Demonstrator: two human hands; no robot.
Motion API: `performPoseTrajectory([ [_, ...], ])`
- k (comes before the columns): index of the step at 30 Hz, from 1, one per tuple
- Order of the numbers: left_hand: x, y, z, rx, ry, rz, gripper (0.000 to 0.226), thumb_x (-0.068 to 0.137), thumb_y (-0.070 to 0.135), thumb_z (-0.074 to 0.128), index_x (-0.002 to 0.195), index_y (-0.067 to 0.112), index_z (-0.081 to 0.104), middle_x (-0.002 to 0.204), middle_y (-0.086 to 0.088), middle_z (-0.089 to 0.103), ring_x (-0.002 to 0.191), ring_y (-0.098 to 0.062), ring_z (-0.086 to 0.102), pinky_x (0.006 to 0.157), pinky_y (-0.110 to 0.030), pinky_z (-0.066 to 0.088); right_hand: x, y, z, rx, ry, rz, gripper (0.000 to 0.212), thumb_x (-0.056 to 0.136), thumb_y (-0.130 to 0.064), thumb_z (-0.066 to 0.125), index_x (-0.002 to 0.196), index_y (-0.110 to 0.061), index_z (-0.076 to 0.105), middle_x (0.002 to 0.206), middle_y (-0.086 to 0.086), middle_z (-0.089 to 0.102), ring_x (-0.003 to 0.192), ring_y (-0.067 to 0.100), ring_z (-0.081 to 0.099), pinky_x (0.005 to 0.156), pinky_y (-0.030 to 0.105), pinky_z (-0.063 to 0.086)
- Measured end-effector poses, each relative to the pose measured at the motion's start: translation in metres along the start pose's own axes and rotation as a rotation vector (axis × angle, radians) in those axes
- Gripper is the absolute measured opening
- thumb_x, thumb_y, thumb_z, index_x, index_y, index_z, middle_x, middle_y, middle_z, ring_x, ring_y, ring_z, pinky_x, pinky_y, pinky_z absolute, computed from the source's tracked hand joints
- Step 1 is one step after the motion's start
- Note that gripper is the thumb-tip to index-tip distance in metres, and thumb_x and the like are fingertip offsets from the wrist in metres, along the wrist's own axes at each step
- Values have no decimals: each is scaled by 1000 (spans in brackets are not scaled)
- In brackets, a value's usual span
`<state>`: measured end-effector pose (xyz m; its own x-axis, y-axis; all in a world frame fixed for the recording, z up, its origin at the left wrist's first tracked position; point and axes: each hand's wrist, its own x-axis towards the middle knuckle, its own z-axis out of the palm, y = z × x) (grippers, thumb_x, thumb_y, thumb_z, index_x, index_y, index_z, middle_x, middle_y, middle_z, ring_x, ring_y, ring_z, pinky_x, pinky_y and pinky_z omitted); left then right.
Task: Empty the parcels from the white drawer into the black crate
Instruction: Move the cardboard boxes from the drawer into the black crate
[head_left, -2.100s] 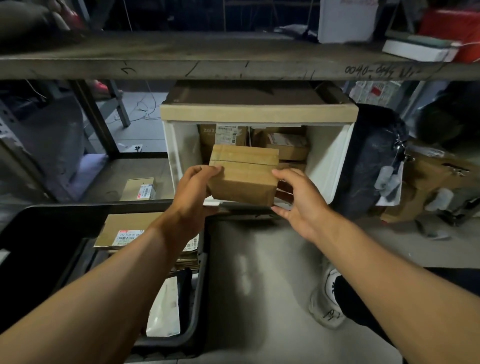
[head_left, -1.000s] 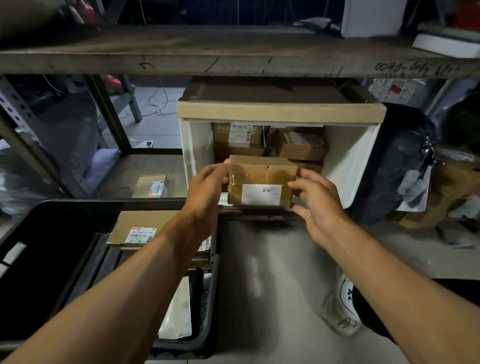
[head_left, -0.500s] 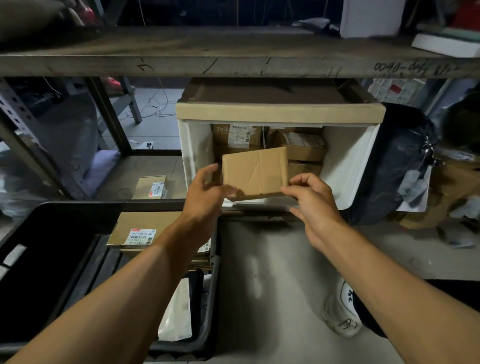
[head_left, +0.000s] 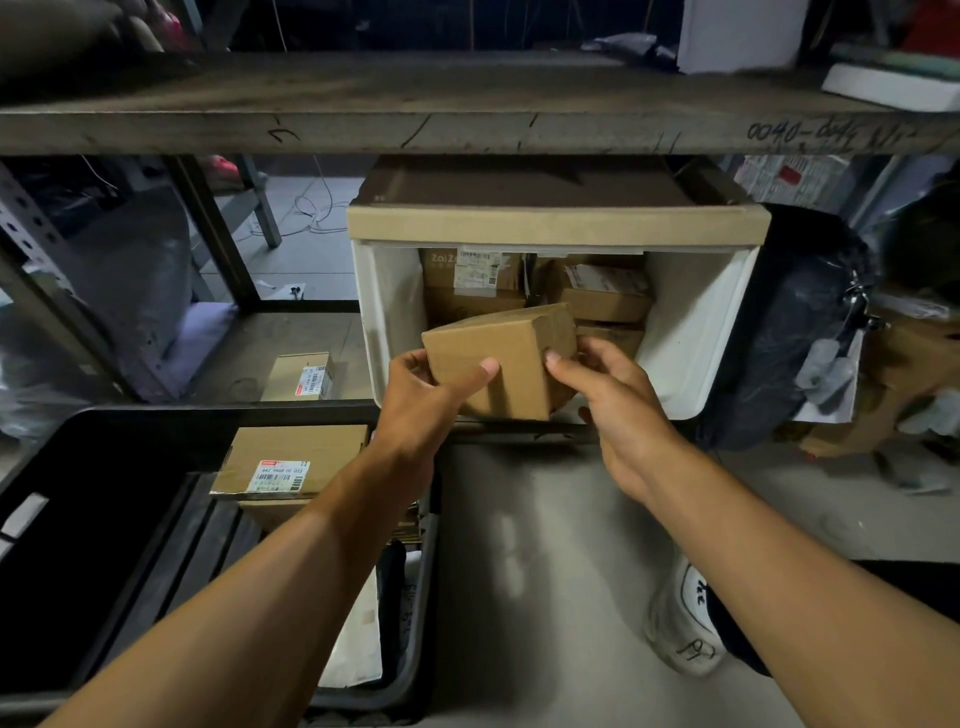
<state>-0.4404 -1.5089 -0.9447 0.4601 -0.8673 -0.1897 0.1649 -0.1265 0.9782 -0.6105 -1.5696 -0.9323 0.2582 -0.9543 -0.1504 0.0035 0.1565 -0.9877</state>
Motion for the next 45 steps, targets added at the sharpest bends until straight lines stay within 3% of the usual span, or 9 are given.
performPoseTrajectory([
  [6,-6,1,12,-48,-71,-31,71,82,58,69,138,26,40,138,-2,56,124,-20,54,105,-46,40,-3,-7,6,209,-35,21,28,89,-22,74,112,-18,59,105,0,73,104,19,69,88,37,54],
  [10,-12,7,13,-108,-194,-64,91,69,78,66,140,26,42,134,-1,58,122,-20,57,93,-41,48,-2,-12,7,249,-58,34,10,101,-23,56,93,-23,61,96,-1,72,100,17,64,83,38,49],
  [14,-9,5,10,-125,-261,-66,82,75,64,69,143,26,45,135,-9,59,121,-30,61,94,-45,56,-3,-7,7,89,-39,10,15,94,-11,65,106,-21,66,108,-1,71,108,19,64,97,45,54],
  [19,-9,-1,3,-141,-254,-75,72,79,62,64,139,25,51,131,-9,64,118,-26,64,100,-45,53,-6,-4,8,-27,8,31,108,48,-54,93,143,-32,46,133,-6,60,119,17,61,106,43,48],
  [22,-7,-2,4,-173,-151,-72,61,87,58,63,134,21,50,127,-11,65,110,-24,68,90,-41,58,-6,-4,8,45,-42,66,65,66,-36,93,120,-32,57,104,-18,69,102,9,66,88,27,52],
  [27,0,-1,2,-96,107,-23,33,100,47,51,118,22,42,115,-10,65,92,-18,69,61,-28,54,-3,0,7,-8,9,66,77,72,-38,83,142,-33,52,125,-9,69,115,15,66,99,36,49],
  [30,-1,-1,3,-67,144,-23,25,105,43,42,117,23,50,115,-10,68,90,-15,68,64,-26,49,0,-1,5,49,39,67,54,89,-15,70,139,-29,56,123,-6,70,116,17,65,93,30,47],
  [34,-6,1,4,-41,118,-32,40,104,46,42,127,16,55,114,-5,70,101,-18,67,69,-26,46,-1,0,7,51,56,91,46,84,-13,69,126,-32,66,126,0,68,116,21,63,110,48,45],
  [45,-19,3,-31,13,192,-33,26,99,36,57,117,17,58,101,-1,71,87,-10,67,69,-24,52,-9,5,38,-18,-60,107,61,90,-5,67,144,-28,53,131,-4,65,114,12,62,101,38,51],
])
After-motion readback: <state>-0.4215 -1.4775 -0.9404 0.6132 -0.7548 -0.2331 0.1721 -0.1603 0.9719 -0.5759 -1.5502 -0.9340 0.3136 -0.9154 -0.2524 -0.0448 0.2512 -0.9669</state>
